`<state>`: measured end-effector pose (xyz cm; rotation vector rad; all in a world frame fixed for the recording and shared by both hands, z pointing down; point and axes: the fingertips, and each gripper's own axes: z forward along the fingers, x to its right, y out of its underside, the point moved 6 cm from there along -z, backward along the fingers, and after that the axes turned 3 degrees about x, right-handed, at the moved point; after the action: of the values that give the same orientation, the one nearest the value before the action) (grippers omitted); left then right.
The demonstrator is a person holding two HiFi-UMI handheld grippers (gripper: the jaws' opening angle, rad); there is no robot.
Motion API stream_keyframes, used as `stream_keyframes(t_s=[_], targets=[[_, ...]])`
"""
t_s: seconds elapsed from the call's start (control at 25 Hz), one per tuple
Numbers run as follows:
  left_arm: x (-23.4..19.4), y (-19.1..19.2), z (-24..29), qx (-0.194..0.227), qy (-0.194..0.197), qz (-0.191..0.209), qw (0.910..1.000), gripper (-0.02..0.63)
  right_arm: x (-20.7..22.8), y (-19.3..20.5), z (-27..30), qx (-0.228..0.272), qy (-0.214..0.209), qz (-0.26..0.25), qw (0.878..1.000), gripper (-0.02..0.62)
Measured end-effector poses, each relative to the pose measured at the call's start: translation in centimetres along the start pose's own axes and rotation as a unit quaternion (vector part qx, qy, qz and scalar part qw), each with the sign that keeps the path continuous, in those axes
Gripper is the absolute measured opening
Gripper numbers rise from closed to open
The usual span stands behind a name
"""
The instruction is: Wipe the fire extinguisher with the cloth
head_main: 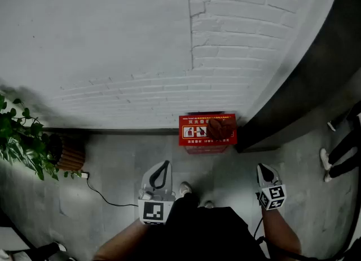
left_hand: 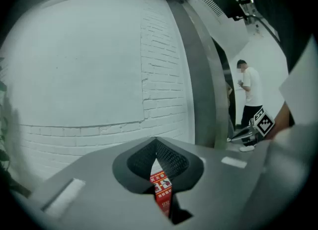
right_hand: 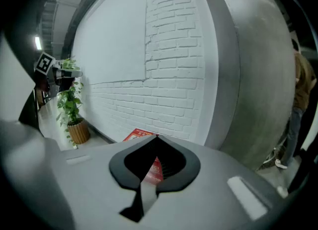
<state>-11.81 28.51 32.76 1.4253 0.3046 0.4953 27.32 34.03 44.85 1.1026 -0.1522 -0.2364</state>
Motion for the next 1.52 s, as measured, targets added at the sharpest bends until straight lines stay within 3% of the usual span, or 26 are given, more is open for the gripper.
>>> stream_keyframes(t_s=[0.2,0.32,0.44,0.6,0.72,1.0,1.04,1.16,1.52], targets=[[-3.9,-1.4,6.0,0.018,0.054,0.008,0.9984,0.0,-2.0,-1.7,4.3,0.013,0.031,0.082,0.996,0.002],[-5.9,-2.7,8.4,0.036,0.049,0.001,0.9982,0.0,-3.9,-2.1,6.5,-0.005,0.01,0.066,0.998,0.003],[-7.0,-4.1,9.1,0.056,0.039,-0.012,0.9976,0.0,-2.2,-3.4,9.5,-0.036,-0.011,0.035,0.999,0.003],[-9.1,-3.1,8.6,0.039,0.004,-0.024,0.9989,0.0,0.1,-4.2,15.6,-0.078,-0.05,0.003,0.996,0.003],[-11.2,-2.5,7.4,0.009,-0.054,-0.018,0.9983,0.0,-0.2,-2.7,21.1,-0.118,-0.092,-0.035,0.988,0.003],[-15.0,-1.3,5.7,-0.071,-0.17,0.004,0.9829,0.0,-1.8,2.2,30.4,-0.203,-0.143,-0.07,0.966,0.003],[-15.2,-1.5,6.0,-0.073,-0.177,0.006,0.9814,0.0,-2.0,2.4,31.3,-0.207,-0.149,-0.076,0.964,0.031],[-14.4,-2.1,6.8,-0.08,-0.18,0.03,0.98,0.0,-2.0,3.0,33.4,-0.227,-0.157,-0.079,0.958,0.193],[-13.9,-2.7,4.8,-0.117,-0.232,0.033,0.965,0.0,-1.9,7.2,37.0,-0.316,-0.187,-0.108,0.924,0.224]])
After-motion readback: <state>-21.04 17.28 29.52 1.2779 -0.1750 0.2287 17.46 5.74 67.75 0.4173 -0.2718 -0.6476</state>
